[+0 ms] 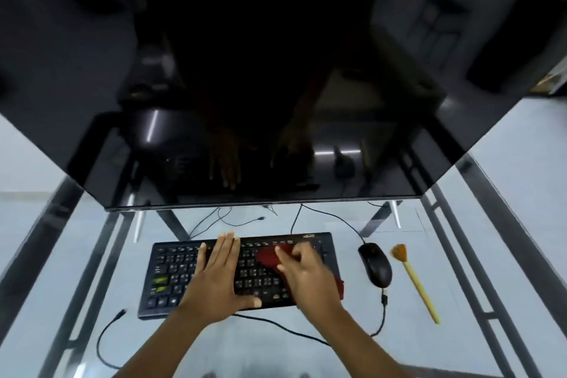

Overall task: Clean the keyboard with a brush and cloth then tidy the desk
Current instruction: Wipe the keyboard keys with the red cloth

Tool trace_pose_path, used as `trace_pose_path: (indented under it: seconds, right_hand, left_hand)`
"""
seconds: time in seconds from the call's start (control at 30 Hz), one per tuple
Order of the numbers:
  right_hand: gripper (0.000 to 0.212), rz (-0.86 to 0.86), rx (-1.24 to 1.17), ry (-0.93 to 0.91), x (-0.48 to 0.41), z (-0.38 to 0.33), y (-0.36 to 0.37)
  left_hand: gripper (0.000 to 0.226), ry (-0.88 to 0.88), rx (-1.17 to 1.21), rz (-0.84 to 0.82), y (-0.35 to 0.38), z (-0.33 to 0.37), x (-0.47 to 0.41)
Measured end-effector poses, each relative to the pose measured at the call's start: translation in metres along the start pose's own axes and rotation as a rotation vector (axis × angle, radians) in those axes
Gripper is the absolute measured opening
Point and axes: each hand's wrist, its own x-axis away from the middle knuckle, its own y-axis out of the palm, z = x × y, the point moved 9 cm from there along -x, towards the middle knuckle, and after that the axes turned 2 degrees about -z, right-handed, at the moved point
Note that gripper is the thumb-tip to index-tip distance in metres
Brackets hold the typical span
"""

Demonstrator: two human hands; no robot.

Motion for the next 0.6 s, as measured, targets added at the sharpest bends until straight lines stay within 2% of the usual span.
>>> trace_pose_path:
  seconds: [0.07, 0.13, 0.2, 0.27, 0.3, 0.4, 0.43, 0.53, 0.6]
  right_hand:
    - [0.023, -0.032, 0.099, -0.008, 0.001, -0.004, 0.015]
    - [0.026, -0.086, 0.098, 0.113, -0.006, 0.010, 0.011]
    - [0.030, -0.006, 0.218, 0.193, -0.015, 0.023, -0.007]
    - [0.040, 0.070, 0.208, 0.269, -0.016, 0.030, -0.019]
    - [0.045, 0.072, 0.230, 0.216, -0.012, 0.020, -0.013]
    - [0.037, -0.055, 0.292, -0.022, 0.004, -0.027, 0.018]
    - [0.036, -0.078, 0.275, -0.046, 0.004, -0.030, 0.021]
    - [0.034, -0.089, 0.345, 0.055, -0.019, 0.003, 0.002]
    - [0.025, -0.004, 0.229, 0.246, -0.026, 0.029, -0.018]
  left_hand:
    - [0.134, 0.035, -0.059, -0.028, 0.003, -0.007, 0.001]
    - [0.133, 0.062, -0.084, -0.025, 0.002, -0.008, 0.001]
    - [0.132, 0.064, -0.103, -0.044, 0.003, -0.009, 0.002]
    - [0.131, 0.048, -0.130, -0.092, 0.009, -0.013, 0.003]
    - [0.129, 0.038, -0.117, -0.126, 0.013, -0.015, 0.004]
    - [0.125, 0.047, -0.053, -0.177, 0.019, -0.015, 0.003]
    - [0.125, 0.055, -0.038, -0.181, 0.019, -0.013, 0.003]
    - [0.125, 0.062, -0.025, -0.148, 0.016, -0.015, 0.002]
    - [0.124, 0.059, -0.018, -0.130, 0.016, -0.015, 0.002]
